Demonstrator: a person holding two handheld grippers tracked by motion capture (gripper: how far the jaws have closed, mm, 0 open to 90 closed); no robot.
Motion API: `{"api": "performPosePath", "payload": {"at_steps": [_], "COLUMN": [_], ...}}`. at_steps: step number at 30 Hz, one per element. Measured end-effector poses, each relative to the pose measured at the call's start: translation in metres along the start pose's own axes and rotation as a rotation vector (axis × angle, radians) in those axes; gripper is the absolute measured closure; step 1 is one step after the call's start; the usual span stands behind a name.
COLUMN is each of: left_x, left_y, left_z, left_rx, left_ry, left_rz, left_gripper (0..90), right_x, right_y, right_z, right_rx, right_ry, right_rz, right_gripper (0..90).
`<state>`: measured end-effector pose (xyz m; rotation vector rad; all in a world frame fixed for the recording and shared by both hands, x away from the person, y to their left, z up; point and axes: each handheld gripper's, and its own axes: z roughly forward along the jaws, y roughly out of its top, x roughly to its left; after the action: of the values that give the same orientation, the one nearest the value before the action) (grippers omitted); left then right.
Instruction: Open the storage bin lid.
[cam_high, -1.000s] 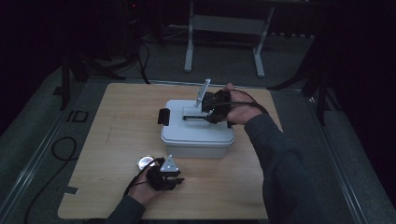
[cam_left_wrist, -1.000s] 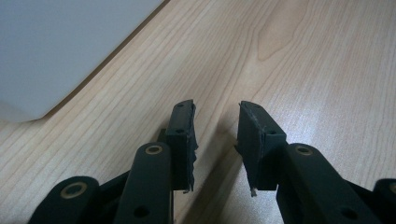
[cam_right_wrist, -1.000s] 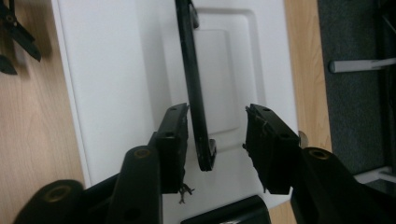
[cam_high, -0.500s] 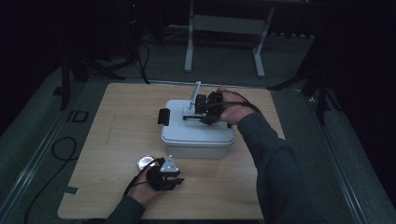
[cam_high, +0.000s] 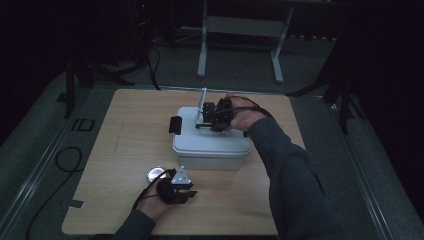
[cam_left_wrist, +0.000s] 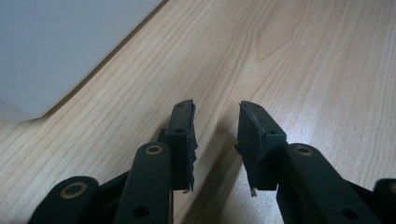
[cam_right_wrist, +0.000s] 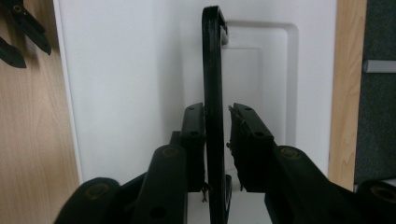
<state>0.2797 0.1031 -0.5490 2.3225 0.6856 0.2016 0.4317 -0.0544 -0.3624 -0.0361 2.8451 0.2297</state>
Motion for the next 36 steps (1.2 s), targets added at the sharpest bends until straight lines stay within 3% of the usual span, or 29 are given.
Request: {"api": "performPosePath", "payload": {"at_steps": [14,36], "left_x": [0.000,0.001], "left_y": [0.000,0.000], "left_z": [0.000,0.000], "left_rx": [0.001,0.001], "left_ry": [-0.001,-0.005], "left_rz": [0.002,-0.001], "left_gripper": [66.7,66.5], "right_x": [-0.001,-0.002], "right_y": [0.007,0.013], "right_z": [0.000,0.004], "right_rx": [0.029,0.048], "right_ry": [-0.019,-0.018], "right_rz": [-0.028,-0.053], "right_gripper": [83.1,83.7]}}
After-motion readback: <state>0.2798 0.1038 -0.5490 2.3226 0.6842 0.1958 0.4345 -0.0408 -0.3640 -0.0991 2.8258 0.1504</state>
